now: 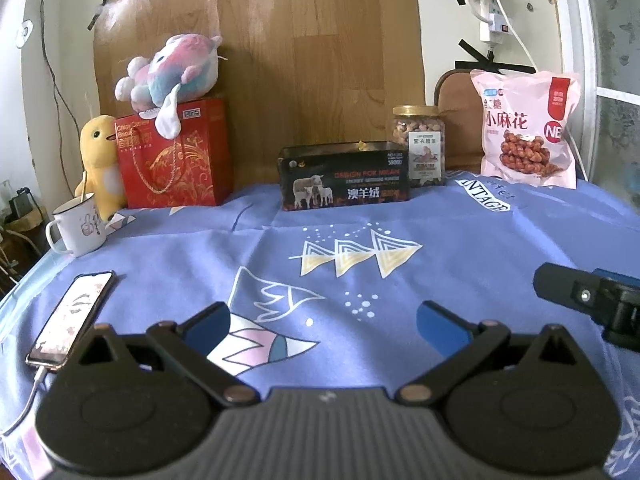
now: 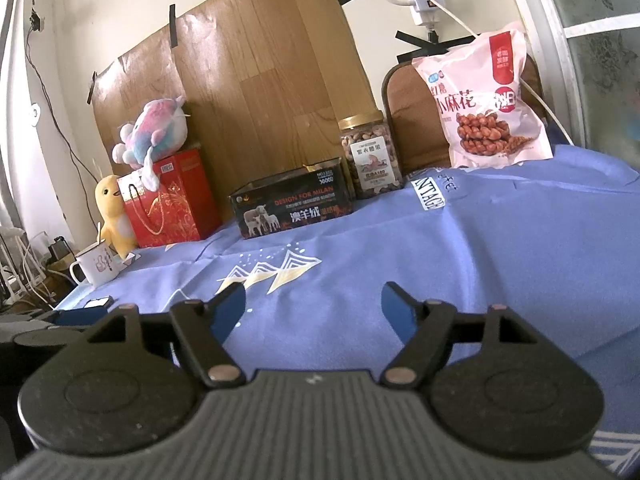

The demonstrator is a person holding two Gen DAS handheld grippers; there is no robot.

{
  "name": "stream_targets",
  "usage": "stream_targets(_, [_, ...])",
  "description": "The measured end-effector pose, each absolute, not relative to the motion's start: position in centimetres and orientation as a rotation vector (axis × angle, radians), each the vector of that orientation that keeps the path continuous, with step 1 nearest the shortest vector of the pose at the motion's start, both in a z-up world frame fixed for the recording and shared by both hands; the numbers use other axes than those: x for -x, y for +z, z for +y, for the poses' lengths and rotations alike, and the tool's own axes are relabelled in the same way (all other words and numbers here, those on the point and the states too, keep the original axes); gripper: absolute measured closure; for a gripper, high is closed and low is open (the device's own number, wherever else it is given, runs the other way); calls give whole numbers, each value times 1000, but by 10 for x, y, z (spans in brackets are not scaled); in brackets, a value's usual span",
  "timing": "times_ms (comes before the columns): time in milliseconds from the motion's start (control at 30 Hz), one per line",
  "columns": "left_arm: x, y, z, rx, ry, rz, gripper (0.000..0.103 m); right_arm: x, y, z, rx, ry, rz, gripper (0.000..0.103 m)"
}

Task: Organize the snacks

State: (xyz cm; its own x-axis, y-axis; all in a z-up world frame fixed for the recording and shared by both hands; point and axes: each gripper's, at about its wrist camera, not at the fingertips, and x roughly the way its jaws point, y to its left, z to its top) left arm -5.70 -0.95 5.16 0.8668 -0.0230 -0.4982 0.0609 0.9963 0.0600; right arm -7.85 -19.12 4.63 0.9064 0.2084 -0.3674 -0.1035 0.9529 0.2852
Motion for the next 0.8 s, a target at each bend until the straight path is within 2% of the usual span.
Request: stream_targets(800, [50,34,-6,-48,-56,673,0,79,46,-189,-270,161,415,22])
